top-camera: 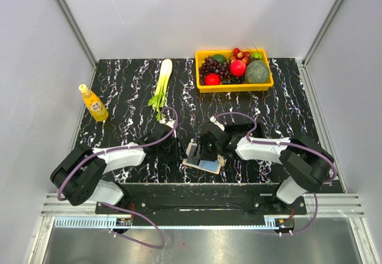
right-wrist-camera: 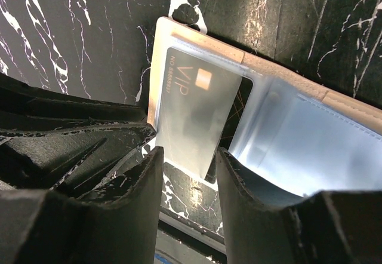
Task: Put the credit cards into the card holder
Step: Insert the credit card into the card holder, then pick up the credit card from the storage box.
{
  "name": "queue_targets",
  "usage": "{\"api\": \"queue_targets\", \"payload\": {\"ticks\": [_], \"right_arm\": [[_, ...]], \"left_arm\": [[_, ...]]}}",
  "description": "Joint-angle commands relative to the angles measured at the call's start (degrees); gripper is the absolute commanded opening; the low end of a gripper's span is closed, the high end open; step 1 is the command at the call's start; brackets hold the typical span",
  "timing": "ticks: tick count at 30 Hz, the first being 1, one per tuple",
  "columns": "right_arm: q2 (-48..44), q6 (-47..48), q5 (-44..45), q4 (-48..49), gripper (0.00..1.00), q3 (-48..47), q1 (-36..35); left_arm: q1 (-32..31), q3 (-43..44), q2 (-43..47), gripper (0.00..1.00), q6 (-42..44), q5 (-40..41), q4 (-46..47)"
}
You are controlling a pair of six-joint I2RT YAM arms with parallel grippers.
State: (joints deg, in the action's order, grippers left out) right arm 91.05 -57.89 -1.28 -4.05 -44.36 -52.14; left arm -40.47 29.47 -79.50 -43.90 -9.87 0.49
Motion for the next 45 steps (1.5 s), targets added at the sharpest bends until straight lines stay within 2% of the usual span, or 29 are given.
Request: {"api": "queue_targets", "payload": {"ticks": [1, 6, 16, 21, 25, 29, 33, 45], "right_arm": [[0.10, -0.47, -0.92, 1.42, 0.46, -0.20, -0.24], [-5.16, 1.98, 3.73, -0.86, 0.48, -0.46, -0.33], [-17.21, 4.71, 15.86, -15.27, 0.52, -0.91, 0.98], [-24.85, 7.69, 17.80, -21.67, 0.52, -0.72, 7.04], [-28.73, 14.10, 20.88, -28.45, 0.55, -4.15, 12.31], [-26.98, 20.69, 15.63, -31.36, 0.56, -5.30, 19.95], [-21.80, 24.40, 11.66, -31.89, 0.56, -5.39, 24.18], [-8.61, 28.53, 5.94, -27.23, 0.55, -7.85, 28.50]], "left_arm": [[-0.14, -0.38, -0.21, 0.29, -0.57, -0.50, 1.27], [-0.14, -0.64, 2.42, 0.29, -0.49, 2.48, -1.80], [-0.14, 1.20, 9.54, 0.32, 1.80, 6.17, -6.38], [-0.14, 3.39, 13.32, 0.35, 4.17, 6.70, -8.58], [-0.05, 4.01, 16.13, 0.45, 4.96, 7.67, -9.46], [-0.05, 4.45, 17.89, 0.50, 5.75, 7.23, -9.54], [-0.05, 4.89, 18.68, 0.52, 6.63, 6.44, -9.81], [-0.05, 5.15, 17.37, 0.55, 8.13, 6.18, -9.63]]}}
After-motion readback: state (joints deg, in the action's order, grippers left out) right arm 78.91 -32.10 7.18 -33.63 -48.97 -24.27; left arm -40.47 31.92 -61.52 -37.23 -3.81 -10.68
